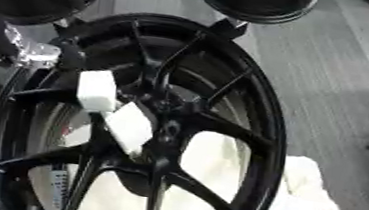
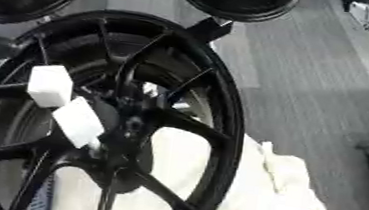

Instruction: Pull the pin out of the wheel hub.

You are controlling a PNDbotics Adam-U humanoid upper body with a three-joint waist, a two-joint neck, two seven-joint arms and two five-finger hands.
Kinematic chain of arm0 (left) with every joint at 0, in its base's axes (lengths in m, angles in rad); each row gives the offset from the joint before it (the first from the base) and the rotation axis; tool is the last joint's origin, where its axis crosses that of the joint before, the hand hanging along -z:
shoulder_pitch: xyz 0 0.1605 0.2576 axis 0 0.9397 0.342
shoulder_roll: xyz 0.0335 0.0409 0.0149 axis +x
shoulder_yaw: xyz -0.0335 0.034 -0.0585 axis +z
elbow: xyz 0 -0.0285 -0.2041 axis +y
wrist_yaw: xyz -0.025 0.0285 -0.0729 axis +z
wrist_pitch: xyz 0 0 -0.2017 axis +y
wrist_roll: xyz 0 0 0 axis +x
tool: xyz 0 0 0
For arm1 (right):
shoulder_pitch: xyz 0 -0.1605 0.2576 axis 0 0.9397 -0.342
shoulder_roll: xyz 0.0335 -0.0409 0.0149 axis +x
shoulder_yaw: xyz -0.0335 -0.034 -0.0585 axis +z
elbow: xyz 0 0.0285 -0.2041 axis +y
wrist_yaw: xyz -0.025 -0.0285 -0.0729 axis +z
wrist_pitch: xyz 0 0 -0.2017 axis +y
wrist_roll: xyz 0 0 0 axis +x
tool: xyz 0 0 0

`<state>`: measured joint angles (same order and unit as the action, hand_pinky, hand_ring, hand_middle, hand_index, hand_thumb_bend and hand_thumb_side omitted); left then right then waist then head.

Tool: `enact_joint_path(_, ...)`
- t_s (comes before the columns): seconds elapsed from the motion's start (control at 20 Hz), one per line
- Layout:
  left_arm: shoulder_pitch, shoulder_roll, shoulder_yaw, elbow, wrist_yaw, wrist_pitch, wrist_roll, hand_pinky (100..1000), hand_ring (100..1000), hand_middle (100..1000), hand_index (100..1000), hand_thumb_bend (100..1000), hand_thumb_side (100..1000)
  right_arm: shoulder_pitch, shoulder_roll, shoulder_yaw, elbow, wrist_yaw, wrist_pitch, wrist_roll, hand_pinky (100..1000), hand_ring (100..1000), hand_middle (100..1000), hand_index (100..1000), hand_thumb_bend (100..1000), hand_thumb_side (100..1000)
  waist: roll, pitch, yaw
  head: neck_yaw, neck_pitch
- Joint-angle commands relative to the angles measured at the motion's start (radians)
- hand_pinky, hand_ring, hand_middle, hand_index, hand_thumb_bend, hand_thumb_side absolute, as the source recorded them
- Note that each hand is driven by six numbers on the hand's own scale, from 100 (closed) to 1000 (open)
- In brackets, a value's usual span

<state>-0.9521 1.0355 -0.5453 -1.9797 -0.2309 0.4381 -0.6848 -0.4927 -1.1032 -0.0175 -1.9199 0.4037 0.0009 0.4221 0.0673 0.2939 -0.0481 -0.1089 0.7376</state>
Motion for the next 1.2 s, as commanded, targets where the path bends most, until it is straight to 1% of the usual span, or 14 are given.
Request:
enact_joint_path(0.05,-0.02,0.007,0.001,0.018,-0.019,0.006,-0.031,908,864,781,877,491,673,-0.011,-0.017,-0.01,0.003,0.007,0.0,-0.006,905,798,730,786,100,207,-0.002,-0.015,-0.001,-0.001,0.002)
enact_joint_path(0.1,-0.02,0.005,-0.001,0.023,-0.022,0.002,-0.04,914,866,780,880,531,637,-0.01,-0.017,-0.01,0.004,0.007,0.0,-0.006,905,797,730,786,100,209,-0.002,-0.014,-0.002,-0.001,0.003)
enact_joint_path(0.2,-0.02,0.002,-0.004,0.032,-0.028,-0.01,-0.062,916,866,777,877,542,617,-0.008,-0.016,-0.01,0.006,0.007,0.0,-0.008,904,797,729,786,100,212,0.0,-0.012,-0.002,-0.002,0.002)
enact_joint_path(0.4,-0.019,-0.001,-0.008,0.038,-0.048,-0.017,-0.089,910,862,776,878,534,620,-0.006,-0.014,-0.008,0.009,0.008,0.0,-0.01,903,796,728,786,100,214,0.002,-0.01,-0.002,-0.005,0.0)
enact_joint_path(0.75,-0.018,-0.007,-0.022,0.033,-0.06,0.0,-0.121,907,864,778,895,540,615,-0.003,-0.01,-0.008,0.013,0.01,-0.001,-0.014,902,795,727,786,100,217,0.003,-0.006,-0.003,-0.005,-0.001)
enact_joint_path(1.2,-0.008,-0.002,-0.026,-0.004,-0.032,0.017,-0.123,894,856,772,899,536,620,0.001,-0.004,-0.009,0.017,0.012,-0.002,-0.022,901,793,725,785,100,221,0.001,-0.002,-0.004,-0.006,-0.008)
